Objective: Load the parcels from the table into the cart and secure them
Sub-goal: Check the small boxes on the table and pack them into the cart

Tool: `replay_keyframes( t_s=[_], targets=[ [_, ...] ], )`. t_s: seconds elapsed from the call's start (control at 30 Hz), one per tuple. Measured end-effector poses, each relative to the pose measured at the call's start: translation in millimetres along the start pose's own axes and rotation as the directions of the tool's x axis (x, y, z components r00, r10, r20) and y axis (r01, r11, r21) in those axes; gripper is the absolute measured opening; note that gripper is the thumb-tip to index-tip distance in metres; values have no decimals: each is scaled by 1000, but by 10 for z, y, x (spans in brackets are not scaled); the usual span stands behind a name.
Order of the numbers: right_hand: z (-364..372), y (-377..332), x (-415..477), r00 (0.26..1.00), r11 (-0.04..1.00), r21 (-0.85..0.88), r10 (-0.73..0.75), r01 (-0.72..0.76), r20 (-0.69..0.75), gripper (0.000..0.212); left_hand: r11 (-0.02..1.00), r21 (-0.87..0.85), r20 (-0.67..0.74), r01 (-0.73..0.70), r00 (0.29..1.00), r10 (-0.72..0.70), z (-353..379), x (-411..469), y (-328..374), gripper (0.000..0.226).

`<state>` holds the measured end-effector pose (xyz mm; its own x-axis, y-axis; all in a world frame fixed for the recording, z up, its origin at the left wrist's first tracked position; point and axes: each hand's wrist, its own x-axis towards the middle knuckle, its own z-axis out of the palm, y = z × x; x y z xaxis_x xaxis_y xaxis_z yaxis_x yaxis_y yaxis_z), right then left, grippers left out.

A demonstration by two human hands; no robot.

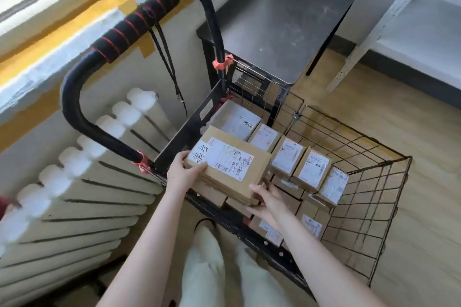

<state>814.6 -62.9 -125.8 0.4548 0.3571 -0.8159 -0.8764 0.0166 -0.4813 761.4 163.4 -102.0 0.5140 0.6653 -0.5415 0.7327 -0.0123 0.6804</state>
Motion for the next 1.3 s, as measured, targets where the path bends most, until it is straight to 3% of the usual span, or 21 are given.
replay_keyframes(
  t_s=[0.13, 0.27, 0.4, 0.53, 0.67, 0.8, 1.13, 1.3],
  targets=[
    [-30, 142, 510, 996, 996, 22, 90, -90, -28, 70, 991, 109, 99, 77, 991, -88, 118, 551, -172, 53],
    [-33, 253, 926, 983, 982, 63, 180, -178, -40, 70, 975, 95, 57, 202, 977, -208, 350, 1011, -347, 42],
    [-55, 339, 1342, 978, 975, 110, 201, -194, -51, 76, 944, 99, 69, 313, 945, -321, 523, 1464, -534, 50],
    [34, 377, 1710, 976, 971, 120, 214, -207, -45, 64, 942, 126, 49, 311, 947, -319, 657, 1911, -718, 51],
    [99, 409, 2015, 975, 965, 169, 212, -199, -64, 50, 936, 9, 16, 351, 936, -351, 781, 2229, -754, 51],
    [138, 478, 2264, 983, 980, 91, 180, -175, -41, 63, 876, -153, 59, 458, 889, -455, 915, 2289, -746, 64],
    [165, 502, 2725, 948, 992, -120, -4, -36, -319, 67, 828, -255, 104, 500, 865, -491, 1012, 2333, -742, 70],
    [120, 463, 2859, 943, 989, -149, -45, -5, -331, 62, 758, -408, 146, 509, 856, -496, 1008, 2377, -745, 67]
  ],
)
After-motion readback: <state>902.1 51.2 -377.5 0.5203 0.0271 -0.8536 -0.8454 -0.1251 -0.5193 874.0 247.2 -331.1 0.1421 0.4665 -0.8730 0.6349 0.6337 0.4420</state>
